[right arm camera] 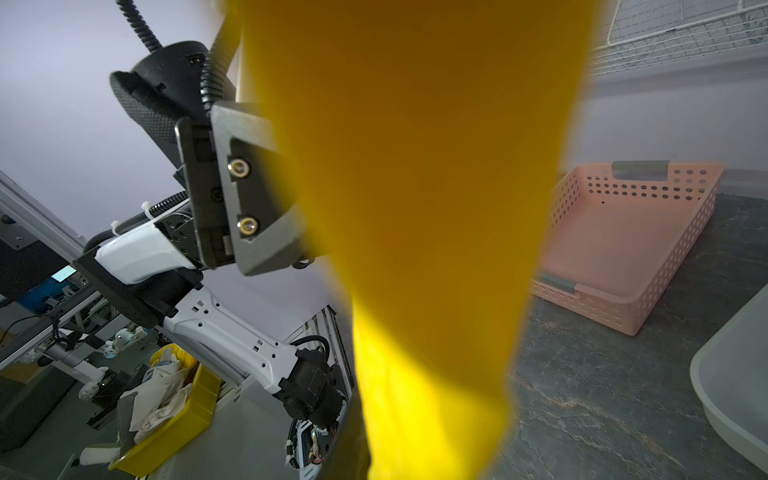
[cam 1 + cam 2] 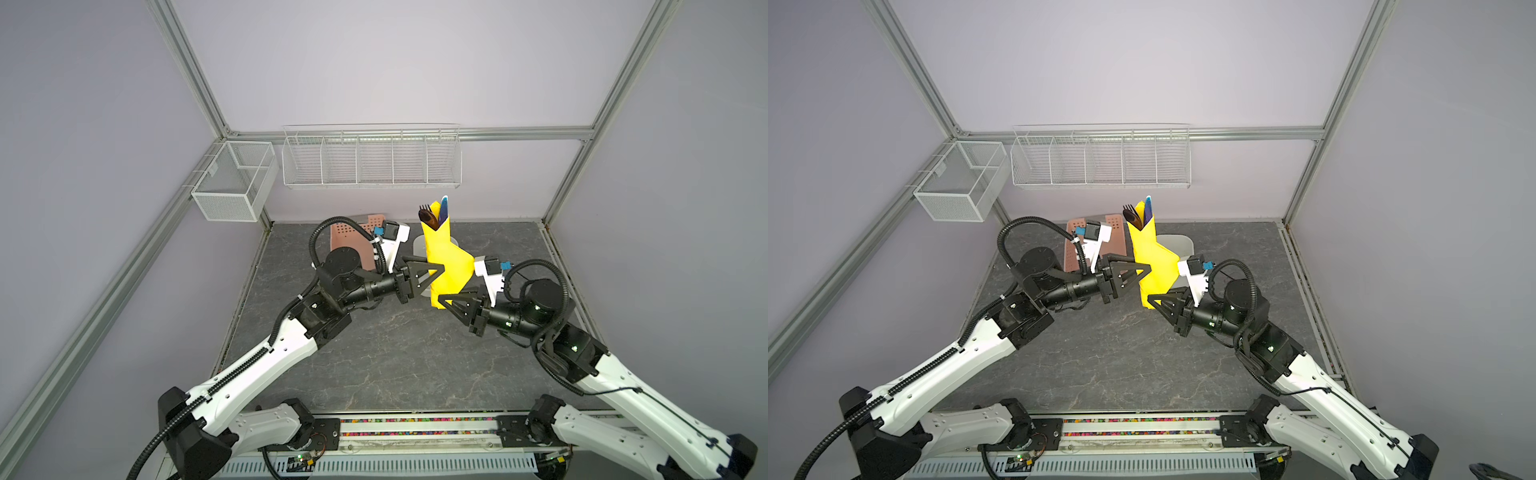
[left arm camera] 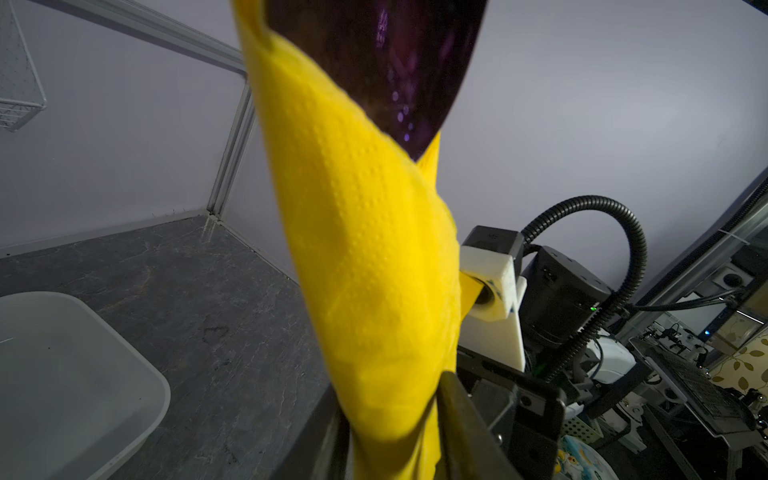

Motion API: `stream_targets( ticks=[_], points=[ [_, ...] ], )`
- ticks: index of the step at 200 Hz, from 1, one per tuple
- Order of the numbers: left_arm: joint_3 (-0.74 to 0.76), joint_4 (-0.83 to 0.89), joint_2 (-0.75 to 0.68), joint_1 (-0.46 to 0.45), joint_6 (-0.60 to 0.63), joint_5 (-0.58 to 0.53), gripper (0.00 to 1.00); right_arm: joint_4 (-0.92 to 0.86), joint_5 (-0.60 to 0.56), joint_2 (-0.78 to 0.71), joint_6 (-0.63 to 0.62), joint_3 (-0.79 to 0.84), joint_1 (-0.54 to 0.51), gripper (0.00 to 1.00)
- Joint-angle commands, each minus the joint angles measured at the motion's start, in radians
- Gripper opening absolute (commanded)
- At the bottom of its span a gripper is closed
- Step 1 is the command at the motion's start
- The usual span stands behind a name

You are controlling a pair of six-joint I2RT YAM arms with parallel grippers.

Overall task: Place the utensils on the paper napkin and roll it up
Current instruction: 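Hold the bundle upright with the left gripper while the right gripper pinches the napkin below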

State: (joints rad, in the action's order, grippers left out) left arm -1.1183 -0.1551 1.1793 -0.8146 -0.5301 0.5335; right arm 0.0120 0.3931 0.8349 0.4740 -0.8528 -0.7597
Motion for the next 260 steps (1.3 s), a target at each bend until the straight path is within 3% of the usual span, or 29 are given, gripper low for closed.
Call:
stream_targets(
  ticks=[1,175,225,260],
  points=[
    [-0.023,-0.106,0.02,0.01,-0.036,0.058,0.4,0.031,0.029,-0.028,-0.031,-0.02,-0.009,0.07],
    [-0.047,-0.263,0.057,0.033,-0.114,0.242,0.45,0.068,0.048,-0.065,0.013,-0.063,-0.013,0.07],
    [-0.064,-0.251,0.062,0.042,-0.112,0.258,0.5,0.075,0.056,-0.063,0.015,-0.066,-0.014,0.06],
    [-0.107,-0.161,0.094,0.045,-0.095,0.23,0.44,0.086,0.08,-0.054,0.015,-0.068,-0.015,0.07]
  ],
)
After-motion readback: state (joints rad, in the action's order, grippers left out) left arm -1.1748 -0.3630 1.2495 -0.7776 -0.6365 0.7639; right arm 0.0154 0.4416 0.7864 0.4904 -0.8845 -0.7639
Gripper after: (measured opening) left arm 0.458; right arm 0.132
